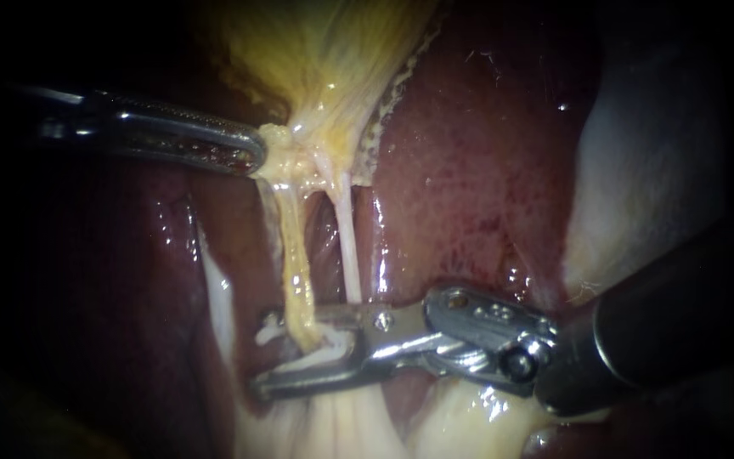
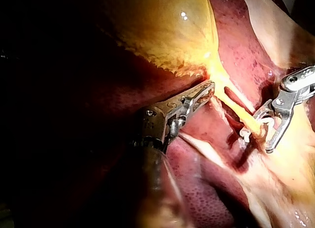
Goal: Clipping first clip left tube
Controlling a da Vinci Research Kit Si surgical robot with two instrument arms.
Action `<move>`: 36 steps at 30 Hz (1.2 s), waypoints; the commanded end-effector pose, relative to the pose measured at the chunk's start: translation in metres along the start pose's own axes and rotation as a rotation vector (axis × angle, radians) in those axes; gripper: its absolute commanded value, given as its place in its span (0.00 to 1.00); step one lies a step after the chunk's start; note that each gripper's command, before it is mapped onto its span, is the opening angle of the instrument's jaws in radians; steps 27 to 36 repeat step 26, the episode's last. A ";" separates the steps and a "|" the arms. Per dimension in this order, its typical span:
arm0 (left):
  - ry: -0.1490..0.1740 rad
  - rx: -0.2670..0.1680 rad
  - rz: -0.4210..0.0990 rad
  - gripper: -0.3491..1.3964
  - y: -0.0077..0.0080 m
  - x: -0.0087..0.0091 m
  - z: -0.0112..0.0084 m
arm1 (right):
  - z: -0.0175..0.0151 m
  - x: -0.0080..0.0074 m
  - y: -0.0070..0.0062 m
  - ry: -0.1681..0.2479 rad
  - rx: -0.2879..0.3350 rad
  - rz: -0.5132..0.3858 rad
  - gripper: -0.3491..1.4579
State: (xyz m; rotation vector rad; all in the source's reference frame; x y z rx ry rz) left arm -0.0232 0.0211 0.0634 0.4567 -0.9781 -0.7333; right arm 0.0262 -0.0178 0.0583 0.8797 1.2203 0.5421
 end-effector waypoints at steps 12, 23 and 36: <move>0.000 0.000 -0.001 0.00 0.0000 0.0000 0.0000 | -0.0007 0.0004 0.0003 -0.023 0.026 0.069 0.00; 0.000 0.000 -0.001 0.00 -0.0001 0.0000 0.0000 | -0.0007 0.0003 0.0007 -0.033 0.037 0.067 0.00; 0.000 0.000 -0.001 0.00 -0.0001 0.0000 0.0000 | -0.0007 0.0003 0.0007 -0.033 0.038 0.067 0.00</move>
